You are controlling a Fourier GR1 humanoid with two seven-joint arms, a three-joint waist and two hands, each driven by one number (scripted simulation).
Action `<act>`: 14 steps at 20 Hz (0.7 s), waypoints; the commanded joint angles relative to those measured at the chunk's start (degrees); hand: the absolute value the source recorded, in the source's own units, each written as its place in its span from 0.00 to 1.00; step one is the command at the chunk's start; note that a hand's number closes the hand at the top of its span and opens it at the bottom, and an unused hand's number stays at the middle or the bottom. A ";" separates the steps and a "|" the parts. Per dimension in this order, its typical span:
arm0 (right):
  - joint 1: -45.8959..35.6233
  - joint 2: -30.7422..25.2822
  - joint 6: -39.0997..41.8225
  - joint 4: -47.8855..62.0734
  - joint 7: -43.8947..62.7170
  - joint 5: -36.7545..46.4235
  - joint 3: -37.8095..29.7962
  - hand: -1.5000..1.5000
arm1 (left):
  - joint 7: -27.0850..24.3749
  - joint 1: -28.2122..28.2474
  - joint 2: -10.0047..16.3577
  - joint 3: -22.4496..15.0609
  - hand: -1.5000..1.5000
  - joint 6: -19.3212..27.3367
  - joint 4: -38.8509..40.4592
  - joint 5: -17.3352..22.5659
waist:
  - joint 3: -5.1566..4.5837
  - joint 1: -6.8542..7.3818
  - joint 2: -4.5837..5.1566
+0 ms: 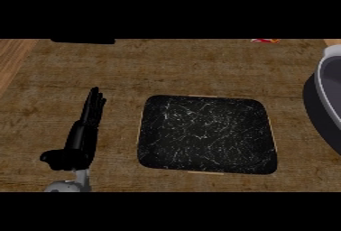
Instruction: Pick the lemon from the tray and place it in the pot
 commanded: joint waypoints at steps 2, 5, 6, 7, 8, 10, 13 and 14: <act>2.98 0.93 -6.31 0.13 9.42 -2.83 -5.34 1.00 | 0.23 0.69 1.17 1.22 0.50 -1.23 -0.68 1.15 | 0.05 -1.11 -0.31; 4.93 1.65 -6.74 0.72 6.72 -4.72 -8.00 1.00 | -1.43 0.63 -0.53 0.84 0.50 0.62 0.87 -0.16 | 0.02 -1.69 -0.43; 5.50 2.98 -6.58 0.09 6.78 -5.58 -8.86 1.00 | 0.74 1.24 1.06 2.55 0.50 -0.36 -1.20 1.62 | 0.00 -1.72 -0.70; 4.38 1.42 -6.83 1.29 5.66 -6.09 -9.99 1.00 | -2.60 0.48 -1.29 0.24 0.50 0.67 2.33 -0.63 | 0.02 -1.50 -0.26; 7.87 1.84 -8.62 0.83 4.02 -7.22 -11.16 1.00 | 1.42 1.15 -0.35 0.24 0.50 0.18 -1.40 0.33 | 0.05 -1.89 -0.64; 10.18 1.97 -10.52 2.13 5.39 -8.10 -13.83 1.00 | -0.73 0.12 0.44 1.79 0.50 -0.18 0.52 0.46 | 0.09 -1.56 -0.16; 9.34 2.58 -8.44 1.48 7.00 -10.78 -17.58 1.00 | -1.33 -0.85 0.64 2.62 0.50 -0.92 2.22 1.14 | 0.00 -2.19 -0.38; 11.56 2.48 -7.93 2.62 6.08 -12.31 -19.67 1.00 | -0.26 -0.49 1.66 3.66 0.50 -1.27 1.16 1.89 | 0.04 -2.19 -0.42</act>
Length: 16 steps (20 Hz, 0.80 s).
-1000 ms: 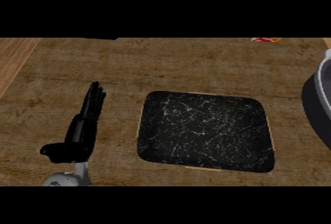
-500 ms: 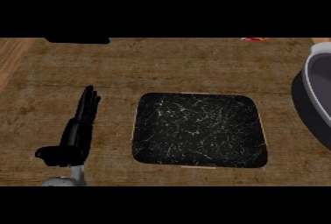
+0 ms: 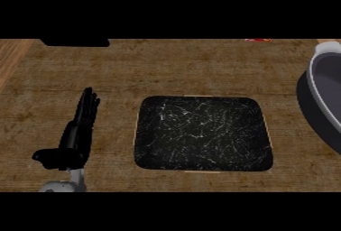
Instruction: Pick the lemon from the tray and place it in the pot
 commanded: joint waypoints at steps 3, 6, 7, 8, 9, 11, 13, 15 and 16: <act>3.60 2.89 -5.17 0.02 8.57 -5.35 -7.04 0.00 | -1.05 -0.32 -0.84 -0.53 0.50 0.71 1.43 -1.21 | -0.04 -0.69 -0.25; 4.06 5.61 -14.81 -2.83 0.62 -8.40 -8.20 0.00 | 0.51 0.10 0.18 0.44 0.50 -0.64 -0.43 0.44 | 0.00 -0.27 -0.29; 5.57 5.24 -17.73 -4.69 -1.91 -8.52 -8.28 0.00 | 1.60 1.79 -0.08 -0.16 0.50 -0.09 -2.69 0.32 | 0.02 -0.29 -0.47; 6.35 7.42 -21.16 -5.58 -2.69 -7.98 -7.61 0.00 | -2.09 2.08 -1.58 -1.11 0.50 0.47 0.94 -1.01 | -0.03 -0.51 -0.32; 7.15 5.70 -25.23 -7.77 -4.99 -8.40 -8.55 0.00 | -0.35 2.24 0.20 0.37 0.50 -0.36 -1.52 0.27 | 0.06 -0.18 -0.31; 5.25 5.50 -30.15 -12.03 -7.95 -8.14 -7.88 0.00 | 0.33 1.18 -0.96 -0.50 0.50 1.16 -1.41 -0.91 | 0.03 -0.52 -0.53; 6.19 5.79 -36.84 -15.29 -9.92 -8.69 -8.34 0.00 | -0.76 2.23 0.28 0.41 0.50 -0.04 -1.22 -0.28 | 0.04 -0.33 -0.49; 7.07 8.87 -42.15 -18.16 -9.80 -9.39 -8.79 0.00 | 0.33 1.21 -0.02 0.02 0.50 0.49 -0.98 -0.86 | 0.00 -0.85 -0.63; 8.40 9.97 -43.58 -18.66 -10.13 -10.74 -9.64 0.00 | -1.58 3.00 -0.06 -0.12 0.50 -0.13 -0.77 -0.69 | -0.03 -0.82 -0.65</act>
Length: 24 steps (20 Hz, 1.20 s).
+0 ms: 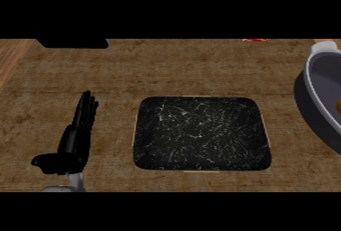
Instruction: Pick the lemon from the tray and place it in the pot
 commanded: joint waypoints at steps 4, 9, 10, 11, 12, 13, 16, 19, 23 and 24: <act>3.64 4.44 -17.71 -9.38 0.45 -3.93 -2.16 0.00 | -0.44 -0.15 0.63 1.93 0.50 -0.96 0.98 1.51 | -0.08 -0.68 -0.14; 11.14 12.97 -18.95 -22.42 -1.20 -5.09 -0.88 0.00 | 3.19 0.78 -1.75 -1.83 0.50 2.50 -2.90 -2.11 | -0.13 -1.30 -0.59; 9.62 13.58 -18.65 -23.62 0.47 -2.38 -1.34 0.00 | 2.84 -0.95 -0.44 1.31 0.50 1.01 -1.40 0.37 | -0.16 -0.91 -0.38; 14.29 12.47 -17.21 -27.06 -3.26 -8.13 0.69 0.00 | -0.88 3.10 -2.93 -2.19 0.50 2.88 -1.15 -2.77 | -0.13 -1.37 -0.56; 18.23 16.15 -20.32 -28.92 -4.38 -9.33 1.54 0.00 | -0.31 -0.16 -0.87 1.35 0.50 0.06 1.72 0.58 | -0.14 -1.61 -0.44; 17.43 19.11 -16.70 -35.56 -1.87 -4.80 0.60 0.00 | -0.67 1.68 -0.87 -0.22 0.50 0.36 -0.20 -0.94 | -0.20 -1.47 -0.59; 24.80 20.24 -15.62 -42.25 -4.24 -11.72 4.80 0.00 | -1.27 1.08 -0.90 1.06 0.50 0.00 1.33 -0.43 | -0.14 -1.15 -0.37; 29.06 23.68 -11.94 -51.06 -0.04 -8.02 7.18 0.00 | -0.16 0.57 -1.49 0.64 0.50 0.47 0.05 -0.98 | -0.15 -0.89 -0.35; 33.11 23.84 -14.70 -52.09 4.60 -5.71 9.26 0.00 | -2.57 1.52 -0.84 1.71 0.50 -1.86 1.46 -0.14 | -0.12 -0.57 -0.20; 37.46 23.86 -10.83 -58.68 7.74 -6.09 11.95 0.00 | 1.30 0.72 0.13 2.12 0.50 -1.64 -1.49 0.26 | -0.14 -0.73 -0.31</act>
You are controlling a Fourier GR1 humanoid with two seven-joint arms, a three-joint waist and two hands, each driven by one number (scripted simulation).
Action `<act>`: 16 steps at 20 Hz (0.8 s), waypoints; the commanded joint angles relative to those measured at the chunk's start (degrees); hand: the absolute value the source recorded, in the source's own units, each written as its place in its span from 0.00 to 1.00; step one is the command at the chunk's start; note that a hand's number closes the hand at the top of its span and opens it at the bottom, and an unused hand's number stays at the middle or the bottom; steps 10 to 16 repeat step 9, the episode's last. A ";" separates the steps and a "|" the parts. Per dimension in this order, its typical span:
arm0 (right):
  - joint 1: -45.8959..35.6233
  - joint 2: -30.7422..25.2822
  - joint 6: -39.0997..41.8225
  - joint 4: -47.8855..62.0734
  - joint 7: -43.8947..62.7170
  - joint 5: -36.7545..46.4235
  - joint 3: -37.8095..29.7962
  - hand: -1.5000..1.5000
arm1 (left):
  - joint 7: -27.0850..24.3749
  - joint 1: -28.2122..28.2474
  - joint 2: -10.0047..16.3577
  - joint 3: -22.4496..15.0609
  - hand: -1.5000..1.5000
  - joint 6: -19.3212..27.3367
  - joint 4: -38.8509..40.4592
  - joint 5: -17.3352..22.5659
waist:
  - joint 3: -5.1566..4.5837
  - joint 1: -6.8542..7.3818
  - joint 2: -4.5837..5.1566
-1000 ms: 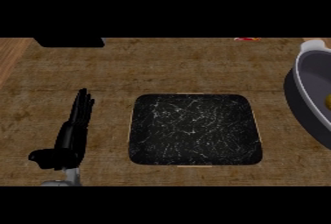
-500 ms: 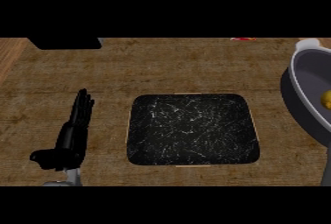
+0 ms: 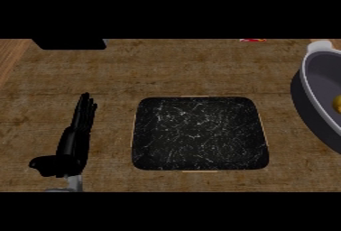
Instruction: Pick the lemon from the tray and place it in the pot
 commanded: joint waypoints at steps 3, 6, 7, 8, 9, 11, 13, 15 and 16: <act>9.76 1.15 -4.20 -8.90 7.78 1.66 3.99 0.00 | 2.73 -3.23 -0.40 0.58 0.50 1.33 0.79 -1.18 | 0.02 -0.09 0.05; 14.13 1.17 -6.29 -11.39 12.43 4.61 4.67 0.00 | 1.65 -1.94 0.59 1.14 0.50 -0.32 -0.47 -0.22 | 0.02 -0.06 0.04; 14.50 1.17 -9.86 -8.30 14.91 6.83 5.56 0.00 | 0.54 -2.34 0.19 1.32 0.50 -1.22 1.59 0.56 | 0.03 0.05 0.14; 12.53 1.18 -10.58 -8.65 16.53 8.69 6.43 0.00 | 1.17 -0.01 1.24 1.51 0.50 -1.24 -1.27 0.41 | 0.04 0.44 0.11; 16.75 1.18 -7.08 -13.56 16.10 5.79 6.48 0.00 | -1.08 -0.72 0.20 1.40 0.50 -1.52 1.71 0.44 | 0.01 -0.11 0.07; 16.75 1.18 -7.08 -13.56 16.10 5.79 6.48 0.00 | -1.08 -0.72 0.20 1.40 0.50 -1.52 1.71 0.44 | 0.01 -0.11 0.07; 16.75 1.18 -7.08 -13.56 16.10 5.79 6.48 0.00 | -1.08 -0.72 0.20 1.40 0.50 -1.52 1.71 0.44 | 0.01 -0.11 0.07; 16.75 1.18 -7.08 -13.56 16.10 5.79 6.48 0.00 | -1.08 -0.72 0.20 1.40 0.50 -1.52 1.71 0.44 | 0.01 -0.11 0.07; 16.75 1.18 -7.08 -13.56 16.10 5.79 6.48 0.00 | -1.08 -0.72 0.20 1.40 0.50 -1.52 1.71 0.44 | 0.01 -0.11 0.07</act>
